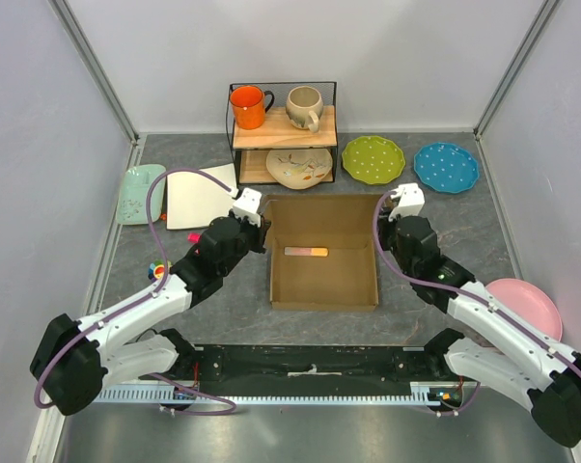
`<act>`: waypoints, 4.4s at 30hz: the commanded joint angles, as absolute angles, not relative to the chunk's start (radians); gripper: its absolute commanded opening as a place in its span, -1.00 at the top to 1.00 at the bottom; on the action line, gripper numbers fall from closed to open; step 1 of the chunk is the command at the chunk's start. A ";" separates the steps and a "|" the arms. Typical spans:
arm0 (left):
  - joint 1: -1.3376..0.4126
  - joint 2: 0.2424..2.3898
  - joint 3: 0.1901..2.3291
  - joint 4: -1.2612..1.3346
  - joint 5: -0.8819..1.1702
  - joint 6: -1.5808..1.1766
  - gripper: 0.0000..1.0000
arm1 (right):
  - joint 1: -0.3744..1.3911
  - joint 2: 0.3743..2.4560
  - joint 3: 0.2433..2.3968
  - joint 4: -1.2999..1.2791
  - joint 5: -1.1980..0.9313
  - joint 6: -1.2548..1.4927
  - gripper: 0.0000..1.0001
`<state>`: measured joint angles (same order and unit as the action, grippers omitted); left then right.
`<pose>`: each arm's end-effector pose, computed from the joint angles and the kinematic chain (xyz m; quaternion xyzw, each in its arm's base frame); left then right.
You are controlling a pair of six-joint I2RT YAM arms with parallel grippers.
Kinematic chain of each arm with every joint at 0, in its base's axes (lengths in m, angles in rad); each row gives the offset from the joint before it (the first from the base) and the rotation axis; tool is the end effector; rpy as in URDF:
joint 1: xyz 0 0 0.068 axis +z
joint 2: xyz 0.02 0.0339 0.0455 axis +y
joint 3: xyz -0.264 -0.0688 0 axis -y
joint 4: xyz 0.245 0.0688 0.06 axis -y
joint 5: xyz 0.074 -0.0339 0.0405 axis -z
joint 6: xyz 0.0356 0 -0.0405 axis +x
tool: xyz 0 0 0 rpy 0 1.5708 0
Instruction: Fold the paper box
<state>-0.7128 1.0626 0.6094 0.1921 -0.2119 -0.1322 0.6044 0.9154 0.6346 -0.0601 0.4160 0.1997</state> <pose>0.1889 -0.1534 0.2627 0.1640 0.7741 -0.1718 0.5868 0.1823 0.1084 0.2769 -0.0439 0.8068 0.0657 0.5855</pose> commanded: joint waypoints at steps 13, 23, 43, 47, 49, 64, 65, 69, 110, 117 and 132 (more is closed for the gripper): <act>-0.755 1.049 0.488 0.452 -0.239 -0.268 0.97 | 0.670 0.861 0.563 -0.006 0.457 0.377 0.88; -0.793 1.046 0.480 0.482 -0.316 -0.285 0.97 | 0.733 0.900 0.638 -0.080 0.466 0.474 0.99; -0.805 0.916 0.402 0.304 -0.350 -0.373 0.64 | 0.752 0.652 0.324 -0.040 0.502 0.491 0.96; -0.805 0.847 0.396 0.200 -0.367 -0.388 0.59 | 0.753 0.640 0.310 -0.040 0.502 0.492 0.95; -0.805 0.809 0.374 0.202 -0.365 -0.388 0.60 | 0.753 0.638 0.301 -0.037 0.502 0.494 0.95; -0.807 0.957 0.506 0.120 -0.324 -0.791 0.90 | 0.791 0.641 0.333 -0.046 0.548 0.517 0.95; -0.805 0.962 0.502 0.126 -0.328 -0.808 0.91 | 0.798 0.640 0.328 -0.045 0.549 0.518 0.95; -0.818 0.927 0.454 0.213 -0.357 -0.818 0.92 | 0.810 0.637 0.310 -0.015 0.558 0.511 0.95; -0.821 0.864 0.295 0.288 -0.298 -0.773 0.91 | 0.940 0.626 0.270 0.054 0.676 0.399 0.93; -0.819 0.685 0.236 0.230 -0.345 -0.694 0.56 | 0.942 0.554 0.268 0.003 0.676 0.403 0.81; -0.821 0.546 0.264 -0.041 -0.360 -0.626 0.43 | 0.943 0.512 0.285 -0.057 0.678 0.410 0.78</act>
<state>-0.8272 0.5701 0.2455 0.0990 -0.3119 -0.6659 0.9466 0.5247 0.2745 -0.0071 0.6426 0.3897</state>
